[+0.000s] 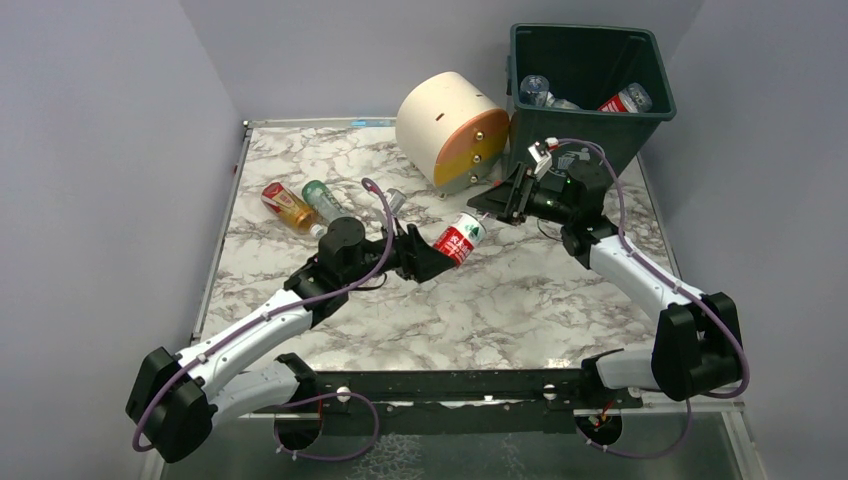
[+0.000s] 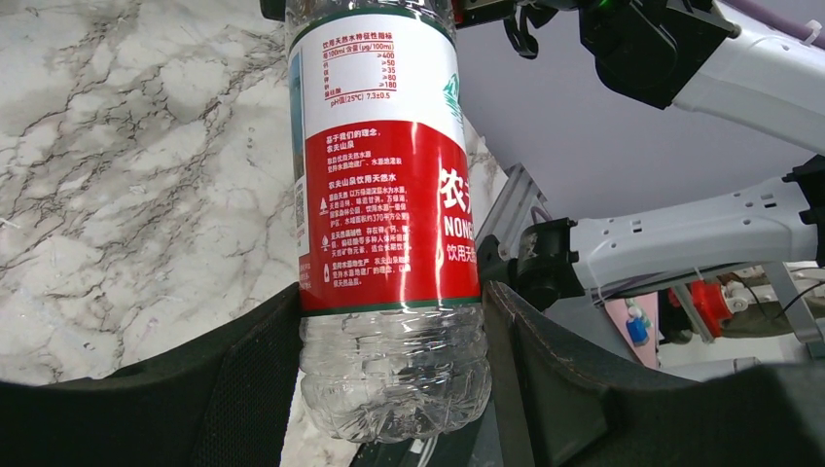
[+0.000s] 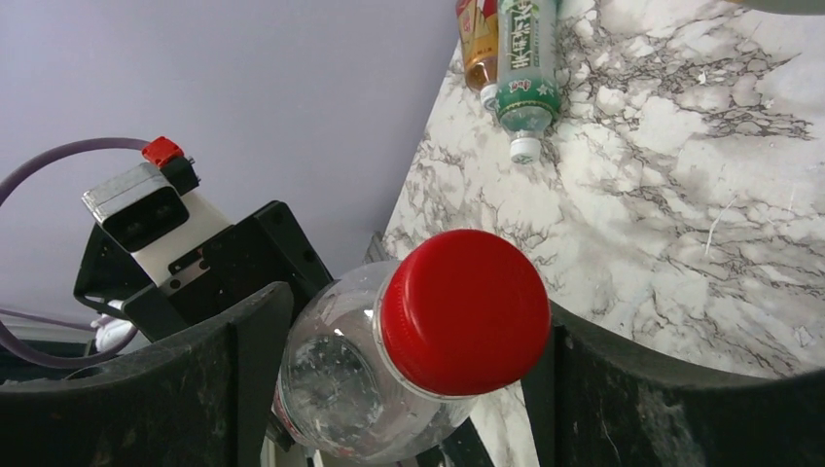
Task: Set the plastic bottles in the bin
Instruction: Place the plastic bottle in the trash bin.
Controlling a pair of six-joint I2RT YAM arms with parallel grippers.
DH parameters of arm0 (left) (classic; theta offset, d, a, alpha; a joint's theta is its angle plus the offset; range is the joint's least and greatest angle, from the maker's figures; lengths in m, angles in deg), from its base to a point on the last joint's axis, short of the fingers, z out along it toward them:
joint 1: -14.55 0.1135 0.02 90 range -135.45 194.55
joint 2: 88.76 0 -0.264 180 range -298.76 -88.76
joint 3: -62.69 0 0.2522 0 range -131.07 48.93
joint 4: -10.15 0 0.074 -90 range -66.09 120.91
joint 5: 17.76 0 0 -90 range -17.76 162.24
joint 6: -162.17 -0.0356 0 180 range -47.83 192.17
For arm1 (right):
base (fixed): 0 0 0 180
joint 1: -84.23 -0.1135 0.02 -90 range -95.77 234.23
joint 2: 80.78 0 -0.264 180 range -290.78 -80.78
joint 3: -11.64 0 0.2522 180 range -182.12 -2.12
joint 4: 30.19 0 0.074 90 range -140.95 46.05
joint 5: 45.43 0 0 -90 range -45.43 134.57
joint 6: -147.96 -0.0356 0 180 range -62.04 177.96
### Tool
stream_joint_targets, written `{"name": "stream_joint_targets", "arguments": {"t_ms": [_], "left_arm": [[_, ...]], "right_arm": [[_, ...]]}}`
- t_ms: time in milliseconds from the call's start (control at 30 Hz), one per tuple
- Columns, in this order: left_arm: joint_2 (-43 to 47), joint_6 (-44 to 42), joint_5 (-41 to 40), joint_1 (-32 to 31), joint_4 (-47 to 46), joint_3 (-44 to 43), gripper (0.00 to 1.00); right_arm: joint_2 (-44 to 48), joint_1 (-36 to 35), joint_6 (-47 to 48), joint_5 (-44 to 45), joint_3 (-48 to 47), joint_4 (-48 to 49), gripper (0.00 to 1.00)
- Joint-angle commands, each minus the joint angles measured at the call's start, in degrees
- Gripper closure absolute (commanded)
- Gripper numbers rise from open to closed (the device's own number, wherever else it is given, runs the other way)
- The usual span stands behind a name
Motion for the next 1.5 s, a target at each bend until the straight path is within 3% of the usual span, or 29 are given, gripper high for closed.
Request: {"name": "stream_joint_targets", "arguments": {"t_ms": [0,267,467,600,633,667,1267,1467], "left_arm": [[-0.21,-0.85,-0.14,-0.49,-3.12,0.43,0.39],[-0.12,-2.14,-4.49,-0.58,-1.19,0.52,0.38],[-2.10,-2.56,-4.25,-0.58,-0.47,-0.49,0.30],[-3.15,-3.27,-4.08,-0.58,0.53,-1.74,0.19],[-3.34,-3.54,-4.14,-0.56,0.84,-2.17,0.04],[-3.43,-3.82,-4.15,-0.57,1.14,-2.55,0.01],[1.82,-7.96,-7.88,-0.58,12.77,-9.94,0.01],[3.96,-9.88,-13.22,-0.58,19.65,-12.54,0.01]], "right_arm": [[0.42,-0.58,-0.02,-0.46,0.54,1.96,0.21],[1.81,-0.93,1.80,0.01,0.37,-0.81,0.30],[2.45,-0.92,2.51,0.33,0.04,-2.04,0.40],[2.66,-0.93,2.63,0.59,-0.71,-2.60,0.42],[2.72,-0.93,2.75,0.70,-1.01,-2.85,0.43],[2.74,-0.95,2.83,0.77,-1.29,-3.15,0.43],[6.17,-0.93,8.53,5.78,-6.24,-11.74,0.45],[6.88,-0.93,9.91,7.94,-8.53,-14.50,0.45]]}}
